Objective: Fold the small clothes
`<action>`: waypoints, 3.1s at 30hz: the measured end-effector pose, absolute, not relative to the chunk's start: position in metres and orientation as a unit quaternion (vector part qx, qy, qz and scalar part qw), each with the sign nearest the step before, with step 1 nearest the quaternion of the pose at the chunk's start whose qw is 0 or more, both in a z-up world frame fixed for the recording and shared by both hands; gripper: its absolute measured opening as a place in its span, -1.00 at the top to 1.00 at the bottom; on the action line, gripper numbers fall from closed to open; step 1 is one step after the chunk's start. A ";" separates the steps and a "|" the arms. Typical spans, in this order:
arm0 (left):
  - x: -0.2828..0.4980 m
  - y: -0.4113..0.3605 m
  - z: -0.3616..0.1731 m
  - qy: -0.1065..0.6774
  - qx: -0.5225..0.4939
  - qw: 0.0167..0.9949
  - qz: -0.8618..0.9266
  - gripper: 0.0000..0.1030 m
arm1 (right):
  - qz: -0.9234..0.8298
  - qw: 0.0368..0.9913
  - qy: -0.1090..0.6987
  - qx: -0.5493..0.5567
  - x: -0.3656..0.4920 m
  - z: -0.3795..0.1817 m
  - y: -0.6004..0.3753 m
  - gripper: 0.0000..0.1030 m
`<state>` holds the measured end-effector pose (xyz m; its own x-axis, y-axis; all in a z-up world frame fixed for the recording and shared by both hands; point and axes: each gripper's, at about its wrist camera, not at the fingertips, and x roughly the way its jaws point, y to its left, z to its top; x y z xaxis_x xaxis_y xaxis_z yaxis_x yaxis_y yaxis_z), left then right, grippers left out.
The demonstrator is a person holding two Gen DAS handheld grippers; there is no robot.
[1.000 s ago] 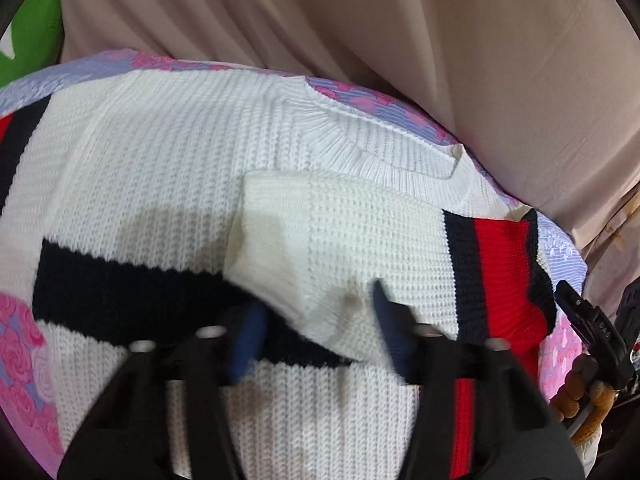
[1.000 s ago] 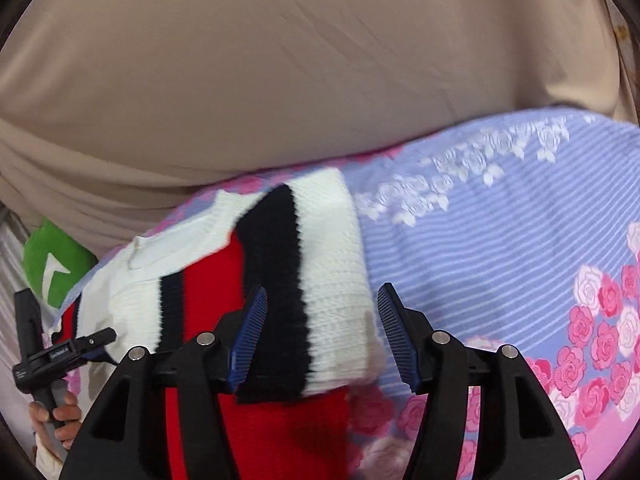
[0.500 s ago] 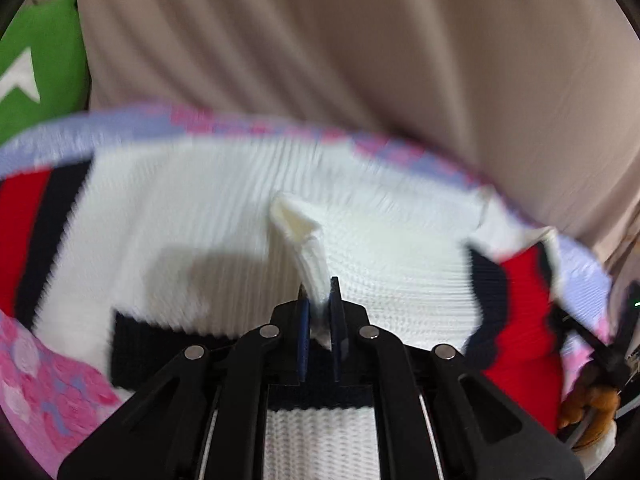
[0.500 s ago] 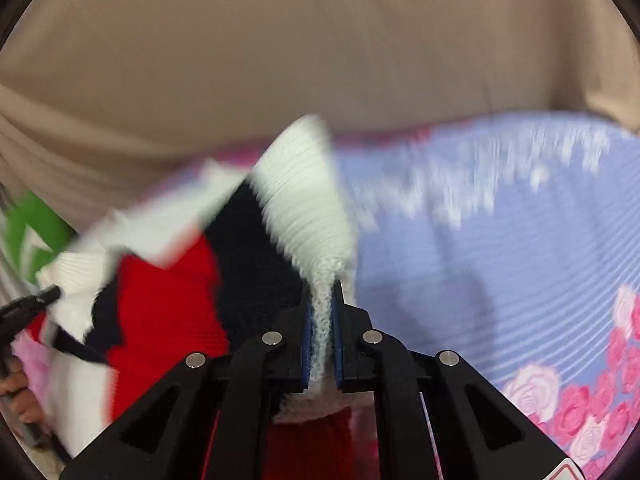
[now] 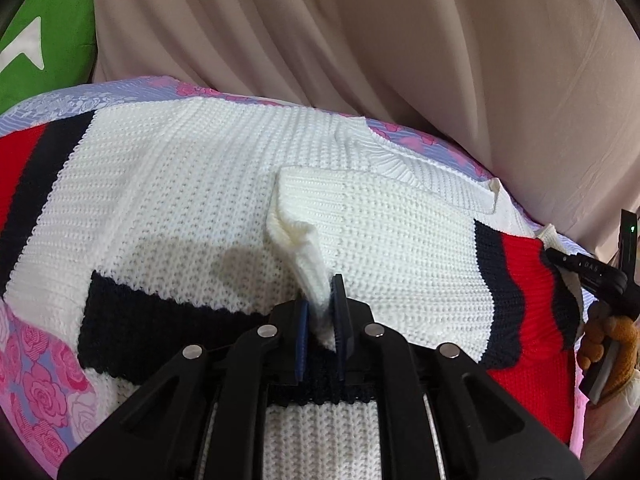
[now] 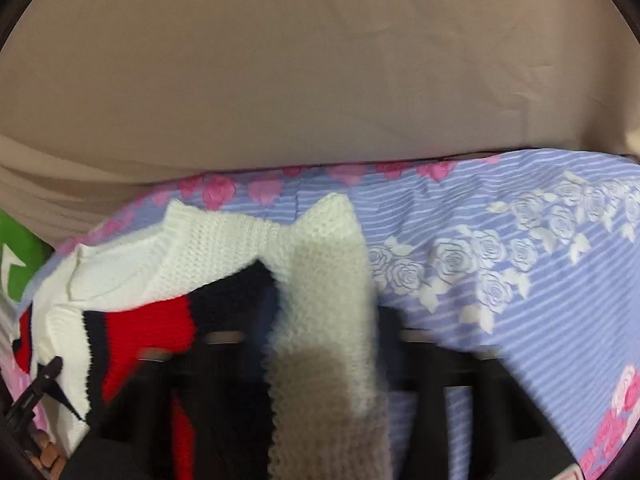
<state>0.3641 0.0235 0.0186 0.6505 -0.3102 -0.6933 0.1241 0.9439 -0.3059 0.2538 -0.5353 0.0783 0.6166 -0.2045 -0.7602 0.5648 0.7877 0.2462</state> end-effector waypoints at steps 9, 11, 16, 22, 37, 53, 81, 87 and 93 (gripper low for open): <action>0.362 0.013 0.020 0.395 -0.080 0.909 -0.110 0.73 | -0.240 0.862 0.372 0.246 0.221 0.074 -0.546 0.61; 0.362 0.015 0.019 0.396 -0.086 0.908 -0.112 0.73 | -0.219 0.879 0.338 0.255 0.192 0.098 -0.533 0.45; 0.361 0.017 0.019 0.395 -0.089 0.907 -0.113 0.72 | -0.195 0.874 0.363 0.259 0.126 0.097 -0.509 0.15; 0.356 0.012 0.020 0.391 -0.081 0.910 -0.109 0.68 | -0.183 0.861 0.375 0.291 0.119 0.067 -0.510 0.50; 0.356 0.007 0.020 0.390 -0.053 0.914 -0.098 0.60 | -0.239 0.894 0.297 0.236 0.107 0.111 -0.485 0.57; 0.356 0.003 0.021 0.389 -0.043 0.916 -0.093 0.59 | -0.228 0.891 0.371 0.127 0.176 0.090 -0.429 0.76; 0.366 0.359 0.035 0.369 -0.357 0.853 0.095 0.70 | -0.263 0.873 0.395 0.115 0.157 0.050 -0.418 0.41; 0.348 0.252 0.138 0.293 -0.228 0.927 0.060 0.77 | -0.261 0.873 0.394 0.117 0.157 0.049 -0.420 0.40; 0.317 0.022 0.193 0.257 -0.078 0.954 -0.133 0.67 | -0.253 0.876 0.389 0.130 0.156 0.049 -0.422 0.37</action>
